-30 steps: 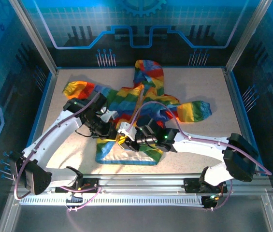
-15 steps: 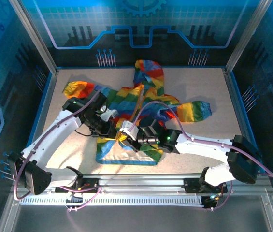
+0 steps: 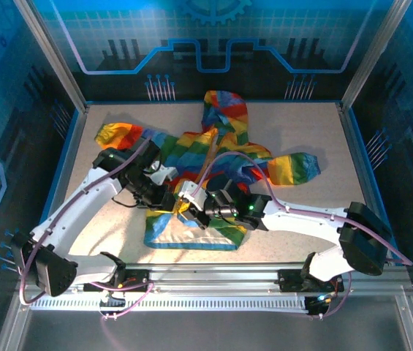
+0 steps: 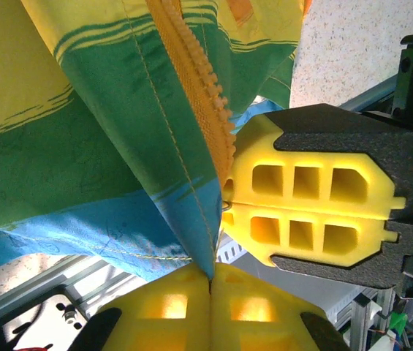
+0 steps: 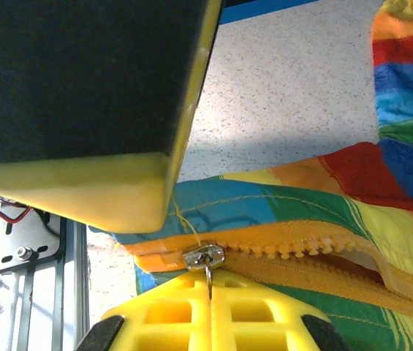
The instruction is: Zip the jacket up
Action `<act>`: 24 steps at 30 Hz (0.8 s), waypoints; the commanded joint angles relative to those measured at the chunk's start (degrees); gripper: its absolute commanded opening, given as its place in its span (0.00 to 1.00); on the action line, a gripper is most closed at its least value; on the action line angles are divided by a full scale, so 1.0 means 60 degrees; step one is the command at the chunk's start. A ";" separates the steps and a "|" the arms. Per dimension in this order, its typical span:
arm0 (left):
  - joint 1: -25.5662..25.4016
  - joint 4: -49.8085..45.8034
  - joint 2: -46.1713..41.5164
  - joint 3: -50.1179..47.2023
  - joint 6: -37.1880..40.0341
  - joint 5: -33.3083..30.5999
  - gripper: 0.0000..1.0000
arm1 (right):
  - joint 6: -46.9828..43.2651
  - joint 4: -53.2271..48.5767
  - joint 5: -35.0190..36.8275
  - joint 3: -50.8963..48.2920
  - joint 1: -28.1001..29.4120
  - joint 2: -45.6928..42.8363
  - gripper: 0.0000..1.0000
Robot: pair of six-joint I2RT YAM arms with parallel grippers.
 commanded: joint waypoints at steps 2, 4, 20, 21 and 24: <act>-0.0063 -0.0253 -0.0379 -0.0231 0.0127 0.0062 0.00 | 0.0306 0.0045 -0.0219 0.0234 0.0050 0.0148 0.00; -0.0053 0.0042 -0.0532 -0.0364 -0.0002 0.0075 0.06 | 0.0356 0.0108 -0.0349 0.0212 0.0046 0.0142 0.00; 0.0338 0.2767 -0.2176 -0.2350 -0.1757 0.0392 0.44 | 0.0520 0.0128 -0.0599 0.0166 0.0061 0.0331 0.00; 0.0336 0.2928 -0.2232 -0.2466 -0.1897 0.0387 0.44 | 0.0529 0.0124 -0.0592 0.0175 0.0057 0.0379 0.00; 0.0348 0.3245 -0.2365 -0.2782 -0.2230 0.0387 0.45 | 0.0531 0.0109 -0.0610 0.0225 0.0061 0.0445 0.00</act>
